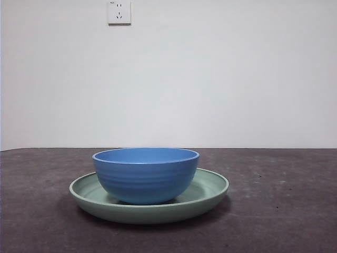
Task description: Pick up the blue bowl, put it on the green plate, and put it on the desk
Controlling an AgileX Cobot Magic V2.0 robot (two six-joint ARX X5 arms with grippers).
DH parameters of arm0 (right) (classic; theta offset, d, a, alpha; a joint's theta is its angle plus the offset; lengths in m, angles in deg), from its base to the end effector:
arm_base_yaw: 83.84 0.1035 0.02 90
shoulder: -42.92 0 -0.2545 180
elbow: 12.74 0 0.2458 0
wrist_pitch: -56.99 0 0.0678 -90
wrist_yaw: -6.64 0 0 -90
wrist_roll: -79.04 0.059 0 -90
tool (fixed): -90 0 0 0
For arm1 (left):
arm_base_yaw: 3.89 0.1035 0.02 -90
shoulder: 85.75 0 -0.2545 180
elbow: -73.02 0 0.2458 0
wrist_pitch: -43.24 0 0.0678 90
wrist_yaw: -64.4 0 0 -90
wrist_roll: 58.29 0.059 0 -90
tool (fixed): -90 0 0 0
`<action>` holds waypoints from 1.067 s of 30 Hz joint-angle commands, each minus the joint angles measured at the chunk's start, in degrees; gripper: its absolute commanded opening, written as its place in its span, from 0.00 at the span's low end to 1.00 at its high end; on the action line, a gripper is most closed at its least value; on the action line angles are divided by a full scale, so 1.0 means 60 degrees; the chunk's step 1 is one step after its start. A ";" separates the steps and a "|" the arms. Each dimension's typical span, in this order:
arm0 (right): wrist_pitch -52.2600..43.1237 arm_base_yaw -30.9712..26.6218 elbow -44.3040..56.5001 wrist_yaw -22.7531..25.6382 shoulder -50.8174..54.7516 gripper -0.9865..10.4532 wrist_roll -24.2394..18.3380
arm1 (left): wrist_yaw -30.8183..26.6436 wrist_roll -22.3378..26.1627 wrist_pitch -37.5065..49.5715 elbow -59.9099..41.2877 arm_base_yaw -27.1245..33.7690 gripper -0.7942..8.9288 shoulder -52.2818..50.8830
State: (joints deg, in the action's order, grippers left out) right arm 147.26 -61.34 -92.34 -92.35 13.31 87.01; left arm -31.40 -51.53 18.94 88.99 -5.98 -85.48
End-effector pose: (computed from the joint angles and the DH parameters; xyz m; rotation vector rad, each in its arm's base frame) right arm 0.0454 0.0288 0.3360 0.0463 0.7414 0.4761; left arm 0.1273 0.0013 0.1523 0.1281 0.1534 0.0557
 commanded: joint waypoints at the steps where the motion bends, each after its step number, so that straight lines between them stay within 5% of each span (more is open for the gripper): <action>1: -0.0047 0.0066 -0.0142 0.0011 -0.0036 0.12 0.0098 | -0.0033 0.0113 -0.0066 -0.0197 0.0015 0.09 -0.0015; 5: -0.0084 -0.0098 -0.0087 0.0007 0.0036 0.12 0.0095 | -0.0033 0.0113 -0.0069 -0.0197 0.0015 0.09 -0.0015; 9: -0.1468 -0.1166 0.0568 0.0080 0.0168 0.12 -0.1457 | -0.0033 0.0113 -0.0069 -0.0197 0.0015 0.09 -0.0015; 19: -1.0316 -0.3621 0.7428 0.0324 0.3166 0.12 -0.1719 | -0.0033 0.0113 -0.0069 -0.0197 0.0015 0.09 -0.0015; 32: -1.0761 -0.3661 1.0462 0.1086 0.4612 0.12 -0.1665 | -0.0033 0.0113 -0.0069 -0.0197 0.0015 0.09 -0.0015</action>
State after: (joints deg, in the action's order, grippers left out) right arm 83.09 -83.19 -30.21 -86.13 40.83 77.30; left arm -31.40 -51.50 18.94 88.99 -5.98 -85.48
